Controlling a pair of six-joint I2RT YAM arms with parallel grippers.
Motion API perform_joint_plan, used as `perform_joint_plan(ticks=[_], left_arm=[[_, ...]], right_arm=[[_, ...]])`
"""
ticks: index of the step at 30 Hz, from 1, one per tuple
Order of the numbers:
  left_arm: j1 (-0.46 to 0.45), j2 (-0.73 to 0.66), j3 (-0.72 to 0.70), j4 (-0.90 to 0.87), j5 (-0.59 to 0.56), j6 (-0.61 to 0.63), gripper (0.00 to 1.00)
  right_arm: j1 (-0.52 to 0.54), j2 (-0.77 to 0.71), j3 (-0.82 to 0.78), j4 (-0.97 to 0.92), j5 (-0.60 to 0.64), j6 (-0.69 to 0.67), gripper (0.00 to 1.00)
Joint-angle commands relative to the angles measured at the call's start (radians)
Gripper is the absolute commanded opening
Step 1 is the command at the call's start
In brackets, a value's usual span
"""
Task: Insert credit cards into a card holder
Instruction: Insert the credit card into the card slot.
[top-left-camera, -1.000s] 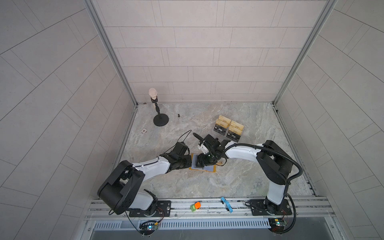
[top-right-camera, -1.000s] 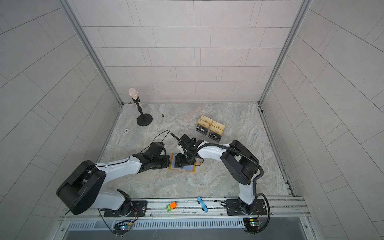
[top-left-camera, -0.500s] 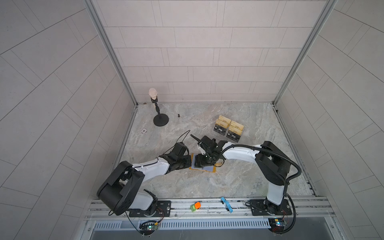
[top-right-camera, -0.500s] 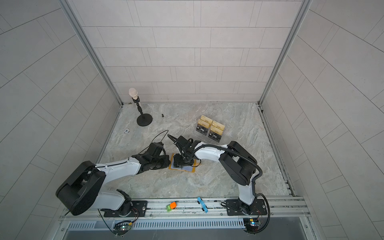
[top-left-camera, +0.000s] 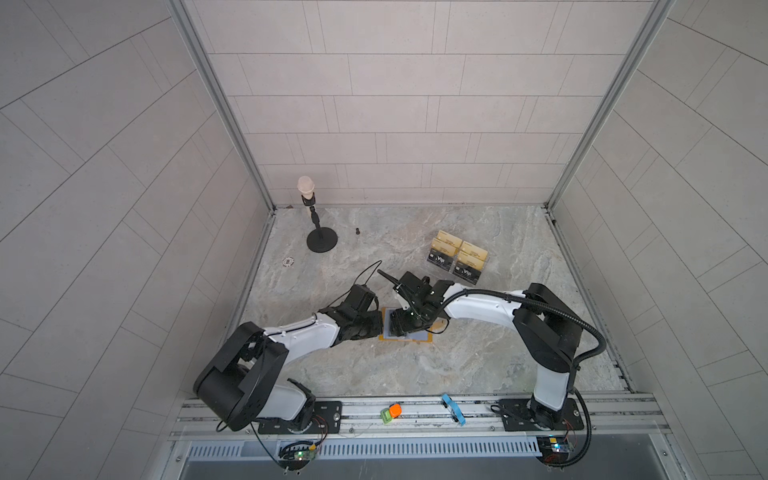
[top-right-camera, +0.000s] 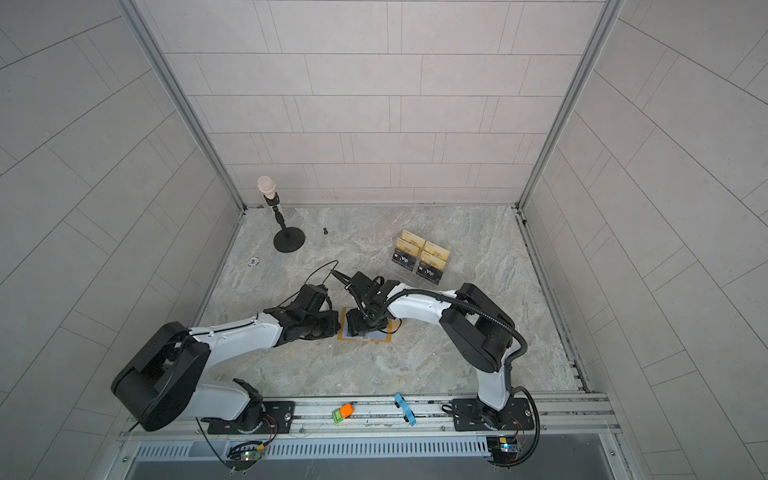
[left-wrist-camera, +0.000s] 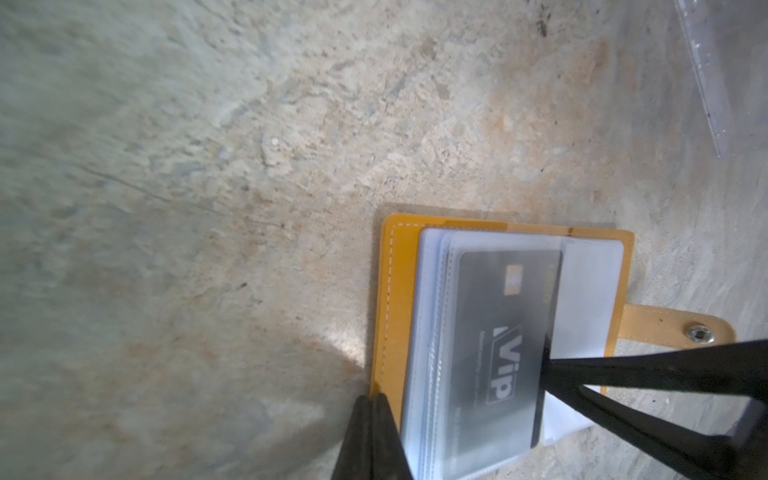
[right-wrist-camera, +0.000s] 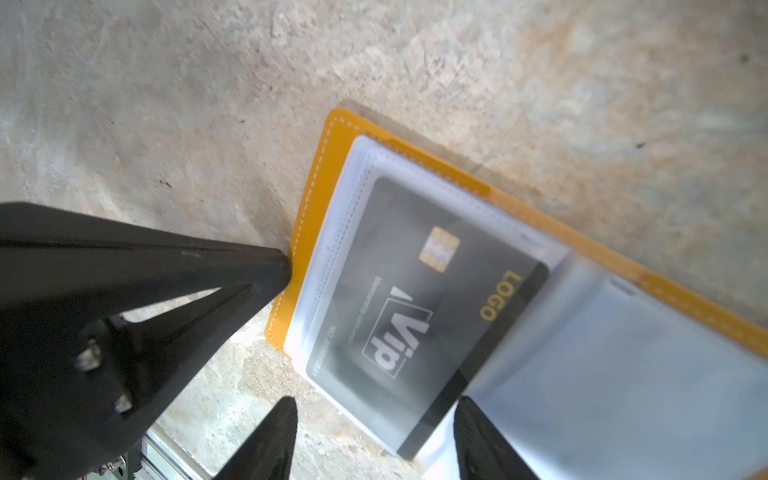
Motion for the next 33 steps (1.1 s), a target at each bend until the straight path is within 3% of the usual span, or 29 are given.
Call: perform_joint_plan(ticks=[1, 8, 18, 33], left_arm=[[-0.006, 0.001, 0.013, -0.075, -0.021, 0.020, 0.00], [-0.006, -0.010, 0.003, -0.077, -0.024, 0.019, 0.00], [-0.006, -0.027, 0.008, -0.083, -0.023, 0.023, 0.01], [-0.006, -0.017, 0.006, -0.073, -0.016, 0.023, 0.02]], right_arm=[[0.000, -0.046, 0.000, -0.032, 0.025, -0.023, 0.63], [0.004, -0.002, 0.004, -0.006, -0.008, -0.006, 0.63], [0.006, 0.002, 0.004, -0.060, 0.067, -0.027, 0.63], [0.008, 0.039, -0.014, 0.097, -0.053, 0.033, 0.63]])
